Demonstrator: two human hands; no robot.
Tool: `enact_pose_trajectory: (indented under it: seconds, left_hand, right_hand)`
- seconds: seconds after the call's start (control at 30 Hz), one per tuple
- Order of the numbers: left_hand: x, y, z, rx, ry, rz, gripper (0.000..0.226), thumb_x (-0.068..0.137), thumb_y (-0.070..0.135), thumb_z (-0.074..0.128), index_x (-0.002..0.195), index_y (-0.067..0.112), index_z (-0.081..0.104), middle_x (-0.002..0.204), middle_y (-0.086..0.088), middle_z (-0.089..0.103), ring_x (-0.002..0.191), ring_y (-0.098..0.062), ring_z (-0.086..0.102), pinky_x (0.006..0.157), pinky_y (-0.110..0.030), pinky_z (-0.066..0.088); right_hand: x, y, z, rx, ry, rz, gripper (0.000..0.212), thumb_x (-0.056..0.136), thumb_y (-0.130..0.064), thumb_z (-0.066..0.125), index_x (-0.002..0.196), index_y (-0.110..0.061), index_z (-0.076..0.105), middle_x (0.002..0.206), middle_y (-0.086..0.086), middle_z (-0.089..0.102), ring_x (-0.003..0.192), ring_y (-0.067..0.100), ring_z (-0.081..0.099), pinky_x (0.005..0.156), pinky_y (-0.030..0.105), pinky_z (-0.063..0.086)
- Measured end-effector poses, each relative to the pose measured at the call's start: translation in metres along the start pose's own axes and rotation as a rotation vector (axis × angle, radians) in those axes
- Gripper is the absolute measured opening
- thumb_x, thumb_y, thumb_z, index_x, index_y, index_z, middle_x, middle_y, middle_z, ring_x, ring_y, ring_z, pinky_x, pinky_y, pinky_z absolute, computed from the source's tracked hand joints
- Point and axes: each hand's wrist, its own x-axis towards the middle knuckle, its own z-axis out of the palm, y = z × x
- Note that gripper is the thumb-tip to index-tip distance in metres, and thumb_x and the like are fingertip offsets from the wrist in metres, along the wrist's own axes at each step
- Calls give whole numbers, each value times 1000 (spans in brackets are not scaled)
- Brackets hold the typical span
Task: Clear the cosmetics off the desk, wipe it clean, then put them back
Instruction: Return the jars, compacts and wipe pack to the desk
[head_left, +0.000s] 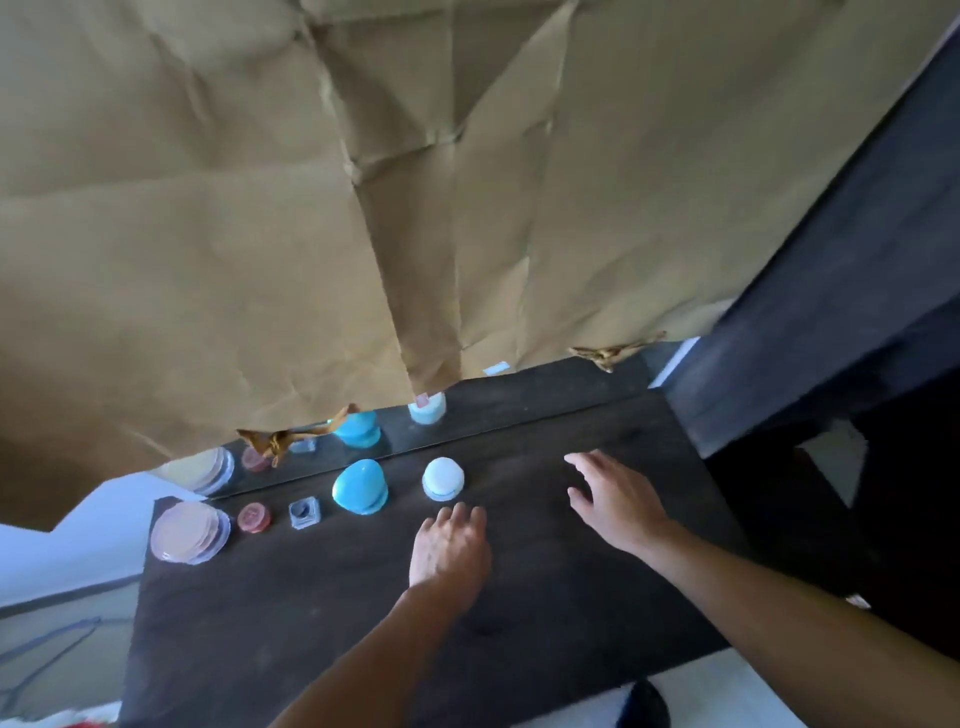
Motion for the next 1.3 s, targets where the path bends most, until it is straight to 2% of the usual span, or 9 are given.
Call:
enact_pose_trajectory:
  seconds: [0.3, 0.5, 0.73, 0.8, 0.87, 0.93, 1.0, 1.1, 1.3]
  left_hand:
    - [24, 162, -32, -55, 112, 197, 19, 91, 26, 43, 103, 17, 55, 107, -3, 60, 102, -24, 57, 82, -35, 44]
    - [39, 295, -51, -170, 294, 345, 7, 75, 19, 62, 81, 17, 60, 76, 1, 60, 69, -22, 63, 51, -27, 44]
    - [68, 407, -133, -327, 642, 584, 26, 83, 18, 50, 102, 9, 65, 101, -7, 61, 88, -27, 58, 73, -38, 51]
    - [84, 424, -163, -319, 727, 559, 30, 80, 18, 49, 104, 7, 63, 110, -13, 59, 95, -32, 55, 80, -40, 48]
    - [103, 433, -186, -247, 753, 479, 35, 79, 21, 45, 107, 6, 61, 117, -17, 57, 103, -37, 54, 84, -43, 48]
    - [121, 439, -200, -164, 696, 369, 40, 83, 26, 45, 116, 7, 57, 128, -20, 51, 121, -41, 45, 98, -52, 41]
    - [136, 442, -208, -148, 549, 270, 48, 93, 32, 43, 135, 8, 43, 148, -20, 32, 140, -41, 20, 111, -56, 17]
    - [150, 449, -209, -163, 431, 204, 57, 99, 40, 31, 148, 12, 20, 157, -14, 8, 144, -38, 0, 113, -54, 9]
    - [155, 448, -197, -139, 417, 230, 66, 98, 46, 28, 151, 11, 8, 158, -13, 1, 145, -35, -2, 113, -54, 8]
  right_hand:
    - [-70, 116, -88, 55, 238, 67, 25, 88, -18, 56, 112, -19, 63, 101, -5, 69, 85, 20, 68, 69, 32, 51]
    - [-114, 219, -173, -3, 474, 35, 27, 78, -2, 65, 101, -16, 67, 83, -3, 72, 66, 23, 67, 54, 29, 50]
    - [-120, 273, -276, 30, 786, -60, 25, 82, -5, 61, 106, -12, 66, 89, 1, 65, 77, 17, 60, 66, 21, 43]
    - [-106, 272, -306, 13, 906, -76, 25, 81, -9, 60, 106, -11, 65, 92, 2, 63, 86, 18, 57, 66, 18, 37]
    - [-89, 272, -331, 4, 955, -62, 27, 81, -13, 60, 108, -11, 63, 100, 4, 61, 96, 24, 57, 66, 28, 44]
    - [-71, 273, -350, -1, 926, 0, 33, 82, -16, 60, 114, -9, 60, 108, 9, 58, 102, 29, 54, 70, 36, 49]
    - [-52, 273, -366, -1, 782, 127, 43, 87, -22, 59, 126, -7, 53, 120, 13, 55, 110, 33, 52, 82, 41, 47]
    - [-26, 275, -387, -30, 601, 314, 53, 92, -39, 52, 133, -7, 44, 128, 16, 53, 115, 36, 52, 89, 42, 44]
    - [2, 280, -397, -41, 499, 510, 47, 86, -58, 51, 94, -13, 63, 95, 9, 67, 89, 35, 63, 64, 32, 41]
